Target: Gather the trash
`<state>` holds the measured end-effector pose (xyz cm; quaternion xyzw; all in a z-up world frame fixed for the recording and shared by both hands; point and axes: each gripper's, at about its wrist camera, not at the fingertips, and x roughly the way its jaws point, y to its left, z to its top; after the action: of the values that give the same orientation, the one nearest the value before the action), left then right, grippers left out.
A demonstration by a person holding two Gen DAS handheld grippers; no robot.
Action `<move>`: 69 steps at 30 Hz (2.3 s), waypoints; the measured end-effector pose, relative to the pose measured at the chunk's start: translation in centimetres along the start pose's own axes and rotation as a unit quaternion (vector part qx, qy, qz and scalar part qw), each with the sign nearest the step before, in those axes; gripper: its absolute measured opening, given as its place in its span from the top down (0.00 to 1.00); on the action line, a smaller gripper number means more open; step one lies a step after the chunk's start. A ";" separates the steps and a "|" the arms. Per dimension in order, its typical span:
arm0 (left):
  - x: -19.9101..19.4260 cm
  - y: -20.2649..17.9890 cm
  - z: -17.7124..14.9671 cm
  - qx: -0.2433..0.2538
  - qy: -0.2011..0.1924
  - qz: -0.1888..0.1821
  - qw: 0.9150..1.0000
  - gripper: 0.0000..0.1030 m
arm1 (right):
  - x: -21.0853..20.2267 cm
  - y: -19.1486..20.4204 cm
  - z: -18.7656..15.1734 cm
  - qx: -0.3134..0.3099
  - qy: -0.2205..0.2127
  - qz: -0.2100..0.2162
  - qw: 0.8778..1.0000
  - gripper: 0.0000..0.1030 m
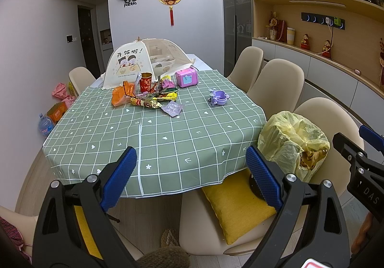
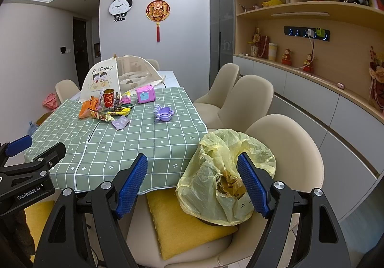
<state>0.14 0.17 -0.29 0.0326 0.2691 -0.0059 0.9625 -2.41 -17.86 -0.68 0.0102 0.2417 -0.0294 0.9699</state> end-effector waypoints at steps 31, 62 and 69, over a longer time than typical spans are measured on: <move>0.5 0.2 0.1 -0.002 0.003 -0.002 1.000 0.15 | 0.4 0.0 0.0 0.001 0.003 -0.003 1.000 0.29; 25.0 23.0 7.6 -0.130 0.099 0.008 0.987 0.09 | 22.2 13.1 9.4 -0.084 0.078 0.081 0.990 0.29; 33.1 30.5 11.5 -0.174 0.127 -0.018 0.976 0.10 | 29.3 18.7 14.3 -0.080 0.093 0.093 0.988 0.29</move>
<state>35.28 30.03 -5.86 -0.1402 0.3868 0.0278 0.9110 31.22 -1.21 -1.72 -0.0423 0.3305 0.0813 0.9394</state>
